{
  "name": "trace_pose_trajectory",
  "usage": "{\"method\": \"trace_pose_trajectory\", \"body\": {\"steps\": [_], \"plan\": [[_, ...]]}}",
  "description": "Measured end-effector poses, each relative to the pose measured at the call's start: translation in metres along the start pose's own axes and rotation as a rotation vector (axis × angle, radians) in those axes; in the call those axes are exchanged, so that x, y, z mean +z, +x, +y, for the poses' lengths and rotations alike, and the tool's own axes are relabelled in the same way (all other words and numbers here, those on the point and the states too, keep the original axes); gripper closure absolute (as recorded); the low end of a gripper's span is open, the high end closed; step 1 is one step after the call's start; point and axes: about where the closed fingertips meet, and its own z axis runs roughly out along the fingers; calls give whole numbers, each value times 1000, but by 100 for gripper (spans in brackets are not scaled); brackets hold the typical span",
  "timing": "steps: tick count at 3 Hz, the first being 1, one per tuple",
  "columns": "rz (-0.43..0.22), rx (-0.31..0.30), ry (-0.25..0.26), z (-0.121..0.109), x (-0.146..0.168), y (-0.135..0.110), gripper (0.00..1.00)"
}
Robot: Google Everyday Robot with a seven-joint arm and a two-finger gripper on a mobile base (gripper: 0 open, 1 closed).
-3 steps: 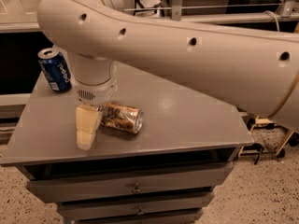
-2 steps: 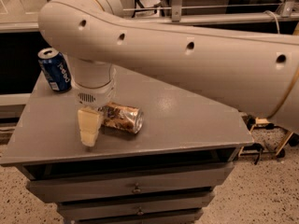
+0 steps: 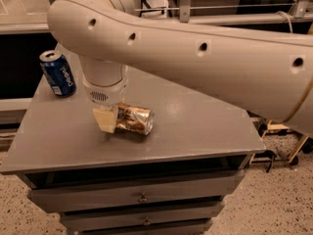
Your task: Place orange can upright
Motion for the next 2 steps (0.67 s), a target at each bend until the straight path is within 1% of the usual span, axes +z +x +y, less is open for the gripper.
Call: {"method": "trace_pose_trajectory", "body": {"steps": [1, 2], "plan": [[-17, -45, -2, -11, -15, 1, 87], [-104, -115, -21, -21, -49, -5, 100]]}}
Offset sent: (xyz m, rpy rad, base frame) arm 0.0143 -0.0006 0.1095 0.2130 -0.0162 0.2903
